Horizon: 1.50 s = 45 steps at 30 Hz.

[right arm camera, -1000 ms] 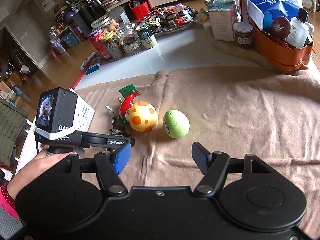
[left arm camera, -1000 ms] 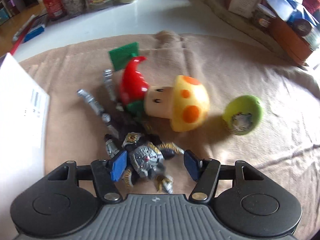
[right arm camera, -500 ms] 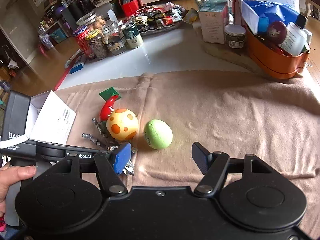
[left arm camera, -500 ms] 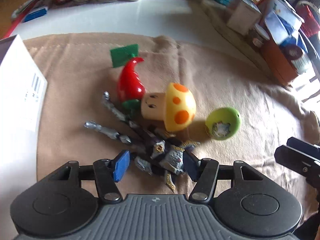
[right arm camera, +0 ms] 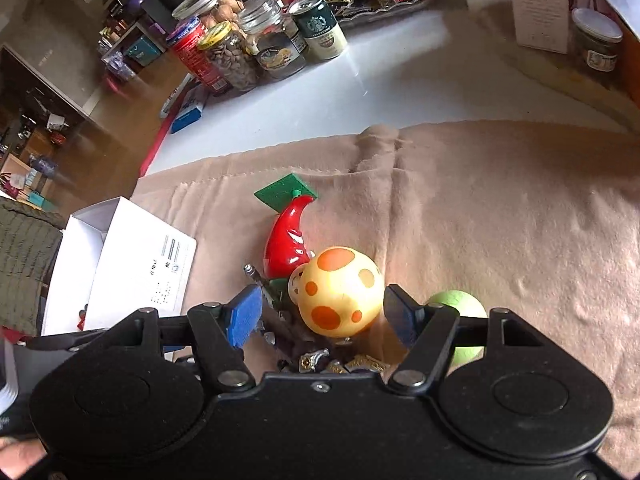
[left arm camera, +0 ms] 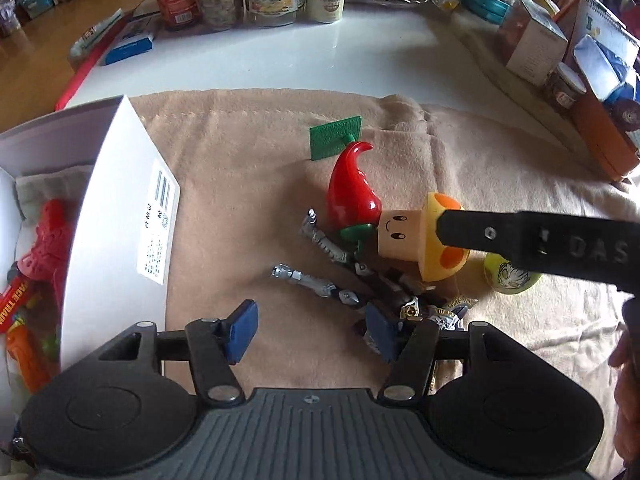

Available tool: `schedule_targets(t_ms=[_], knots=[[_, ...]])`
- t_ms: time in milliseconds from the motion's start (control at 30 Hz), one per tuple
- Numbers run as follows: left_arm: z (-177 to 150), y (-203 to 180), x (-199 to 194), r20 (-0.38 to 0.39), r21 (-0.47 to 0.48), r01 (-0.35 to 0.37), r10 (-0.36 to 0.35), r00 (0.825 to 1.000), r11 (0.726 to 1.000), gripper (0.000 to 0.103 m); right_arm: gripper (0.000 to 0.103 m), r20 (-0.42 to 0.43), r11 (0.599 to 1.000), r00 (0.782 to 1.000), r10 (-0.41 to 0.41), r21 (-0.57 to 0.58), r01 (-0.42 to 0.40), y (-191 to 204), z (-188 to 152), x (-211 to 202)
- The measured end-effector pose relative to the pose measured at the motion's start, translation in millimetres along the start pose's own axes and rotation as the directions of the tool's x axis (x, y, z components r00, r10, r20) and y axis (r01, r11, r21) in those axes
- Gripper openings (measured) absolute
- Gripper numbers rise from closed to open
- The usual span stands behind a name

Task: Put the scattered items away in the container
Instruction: 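Lower the left tool onto the robot figure while the right tool approaches the mushroom, then close the left gripper on the robot figure while the right gripper closes on the yellow mushroom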

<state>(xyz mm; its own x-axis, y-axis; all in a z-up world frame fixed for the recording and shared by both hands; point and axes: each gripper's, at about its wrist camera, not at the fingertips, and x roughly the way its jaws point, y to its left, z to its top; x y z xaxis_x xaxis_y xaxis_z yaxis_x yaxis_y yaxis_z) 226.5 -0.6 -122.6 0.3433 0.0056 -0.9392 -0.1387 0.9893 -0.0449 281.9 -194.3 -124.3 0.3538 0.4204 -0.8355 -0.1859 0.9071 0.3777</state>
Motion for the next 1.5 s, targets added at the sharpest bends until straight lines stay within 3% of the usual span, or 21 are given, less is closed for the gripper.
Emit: schedule_targets(t_ms=[167, 267, 300, 500, 567, 700, 800, 967, 1167, 1300, 1500], knots=[[-4, -2, 2, -0.023, 0.037, 0.006, -0.005, 1.0, 0.999, 0.061, 0.065, -0.04, 0.988, 0.993, -0.115, -0.105, 0.11, 20, 8, 27], [-4, -4, 5, -0.034, 0.053, 0.01, -0.009, 0.999, 0.999, 0.061, 0.065, -0.046, 0.955, 0.97, -0.238, -0.194, 0.225, 24, 6, 38], [-4, -4, 5, -0.036, 0.053, 0.015, -0.013, 0.999, 0.998, 0.061, 0.064, -0.039, 0.951, 0.968, -0.246, -0.202, 0.234, 22, 5, 36], [-3, -5, 8, -0.043, 0.05, 0.034, -0.032, 0.999, 0.998, 0.064, 0.063, -0.048, 0.98, 0.98, -0.192, -0.064, 0.189, -18, -2, 9], [-3, -6, 7, -0.045, 0.049, 0.039, -0.037, 0.998, 0.998, 0.064, 0.063, -0.027, 0.977, 0.977, -0.213, -0.036, 0.212, -31, -4, -2], [-4, -10, 8, -0.048, 0.064, 0.038, -0.035, 0.998, 0.997, 0.064, 0.063, -0.02, 0.934, 0.934, -0.358, -0.017, 0.358, -60, -4, -16], [-3, -13, 9, -0.052, 0.07, 0.047, -0.043, 0.998, 0.996, 0.064, 0.063, -0.018, 0.942, 0.943, -0.332, 0.05, 0.332, -84, -7, -28], [-2, -16, 9, -0.047, 0.064, 0.056, -0.053, 0.997, 0.996, 0.065, 0.064, 0.067, 0.961, 0.959, -0.277, 0.046, 0.274, -87, -2, -46], [-1, -18, 11, -0.053, 0.07, 0.057, -0.053, 0.997, 0.996, 0.065, 0.064, 0.051, 0.968, 0.967, -0.249, 0.057, 0.246, -90, 16, -36], [0, -14, 11, -0.051, 0.059, 0.058, -0.055, 0.997, 0.997, 0.065, 0.064, 0.053, 0.969, 0.967, -0.247, 0.001, 0.248, -100, 26, -33], [3, -9, 10, -0.049, 0.042, 0.053, -0.051, 0.998, 0.998, 0.066, 0.064, -0.02, 0.971, 0.973, -0.229, -0.079, 0.227, -119, 34, -29]])
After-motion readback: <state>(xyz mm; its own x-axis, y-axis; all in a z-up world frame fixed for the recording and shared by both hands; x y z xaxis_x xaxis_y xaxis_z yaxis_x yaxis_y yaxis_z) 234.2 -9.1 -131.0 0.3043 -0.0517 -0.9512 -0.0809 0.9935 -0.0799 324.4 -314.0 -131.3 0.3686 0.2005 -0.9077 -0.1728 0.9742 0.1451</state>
